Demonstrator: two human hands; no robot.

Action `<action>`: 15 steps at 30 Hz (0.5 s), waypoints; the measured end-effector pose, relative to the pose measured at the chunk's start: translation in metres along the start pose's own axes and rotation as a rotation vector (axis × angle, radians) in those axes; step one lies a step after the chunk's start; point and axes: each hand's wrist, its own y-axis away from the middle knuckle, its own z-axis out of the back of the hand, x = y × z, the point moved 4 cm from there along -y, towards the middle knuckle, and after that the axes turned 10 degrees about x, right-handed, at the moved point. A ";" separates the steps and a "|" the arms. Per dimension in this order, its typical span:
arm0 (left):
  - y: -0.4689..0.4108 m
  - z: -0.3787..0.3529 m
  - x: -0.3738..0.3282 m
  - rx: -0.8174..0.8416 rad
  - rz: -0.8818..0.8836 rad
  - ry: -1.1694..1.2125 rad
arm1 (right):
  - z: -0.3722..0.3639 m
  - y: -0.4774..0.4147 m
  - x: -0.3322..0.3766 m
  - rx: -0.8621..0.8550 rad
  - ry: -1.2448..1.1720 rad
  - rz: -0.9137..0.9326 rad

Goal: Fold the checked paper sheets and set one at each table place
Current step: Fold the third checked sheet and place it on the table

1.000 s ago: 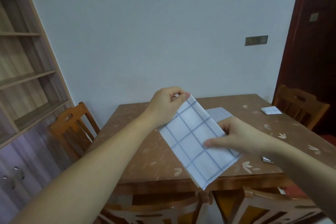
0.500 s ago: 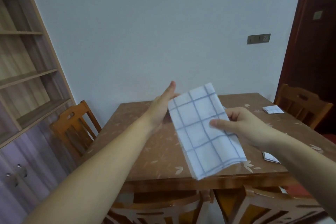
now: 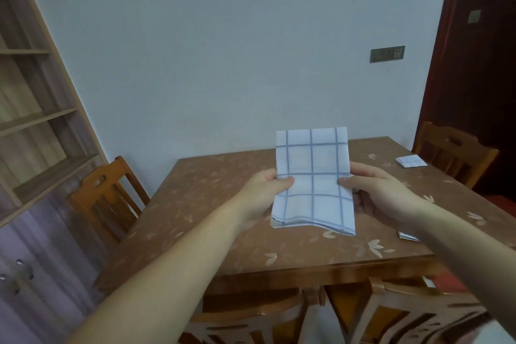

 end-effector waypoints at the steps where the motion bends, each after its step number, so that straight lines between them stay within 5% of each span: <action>1: 0.000 0.001 0.002 -0.012 -0.001 0.032 | 0.000 0.000 -0.001 0.009 -0.031 0.002; 10: 0.002 0.013 0.006 -0.111 0.071 0.261 | 0.000 -0.003 0.004 -0.022 0.029 0.065; 15: 0.002 0.007 0.010 -0.031 0.119 0.156 | -0.003 -0.004 0.010 -0.051 0.253 0.138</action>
